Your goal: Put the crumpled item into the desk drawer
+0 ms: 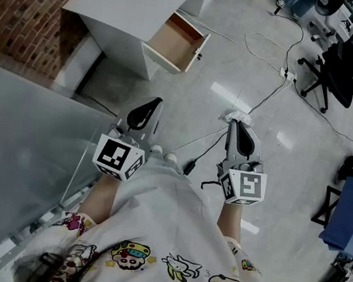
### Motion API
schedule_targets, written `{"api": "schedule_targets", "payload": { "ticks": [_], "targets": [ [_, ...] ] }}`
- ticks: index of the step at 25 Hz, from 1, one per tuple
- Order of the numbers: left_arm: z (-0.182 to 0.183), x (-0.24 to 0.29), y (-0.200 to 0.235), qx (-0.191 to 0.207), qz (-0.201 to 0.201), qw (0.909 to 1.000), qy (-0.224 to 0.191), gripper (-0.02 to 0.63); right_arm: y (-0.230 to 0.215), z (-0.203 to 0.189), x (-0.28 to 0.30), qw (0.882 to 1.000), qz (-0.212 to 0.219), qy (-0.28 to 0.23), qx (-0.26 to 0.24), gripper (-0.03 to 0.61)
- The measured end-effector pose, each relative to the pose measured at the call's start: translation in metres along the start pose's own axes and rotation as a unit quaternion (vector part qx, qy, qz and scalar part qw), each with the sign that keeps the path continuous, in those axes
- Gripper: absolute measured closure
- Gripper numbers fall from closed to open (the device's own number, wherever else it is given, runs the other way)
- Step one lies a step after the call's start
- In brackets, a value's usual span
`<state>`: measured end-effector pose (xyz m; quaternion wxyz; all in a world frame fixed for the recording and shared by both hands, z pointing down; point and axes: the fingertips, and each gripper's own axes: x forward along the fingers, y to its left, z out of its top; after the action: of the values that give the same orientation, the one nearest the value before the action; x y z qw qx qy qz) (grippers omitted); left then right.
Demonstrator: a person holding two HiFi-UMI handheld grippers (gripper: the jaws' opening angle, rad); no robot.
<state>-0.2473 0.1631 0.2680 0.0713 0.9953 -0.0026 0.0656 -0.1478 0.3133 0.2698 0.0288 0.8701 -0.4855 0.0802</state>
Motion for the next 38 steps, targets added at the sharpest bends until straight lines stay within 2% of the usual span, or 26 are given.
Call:
{"api": "schedule_targets", "payload": {
  "ticks": [7,17,26,32,38],
  "targets": [
    [-0.002,0.001,-0.018,0.005,0.005,1.0000,-0.002,0.614,-0.018,0.008,-0.022,1.000,-0.010,-0.025,0.004,0.566],
    [0.002,0.012,-0.010,0.003,0.012,0.9999,-0.009,0.612,-0.031,0.005,-0.016,1.000,-0.011,-0.019,0.020,0.566],
    [-0.003,0.082,0.044,-0.009,0.014,0.9998,0.014,0.612,-0.060,0.002,0.074,1.000,0.000,0.002,0.031,0.566],
    [0.015,0.132,0.095,-0.010,0.018,0.9997,0.014,0.612,-0.074,0.022,0.150,0.999,0.013,-0.002,0.030,0.566],
    [0.029,0.168,0.130,-0.008,0.018,0.9998,0.008,0.612,-0.090,0.031,0.195,1.000,0.006,-0.005,0.029,0.566]
  ]
}}
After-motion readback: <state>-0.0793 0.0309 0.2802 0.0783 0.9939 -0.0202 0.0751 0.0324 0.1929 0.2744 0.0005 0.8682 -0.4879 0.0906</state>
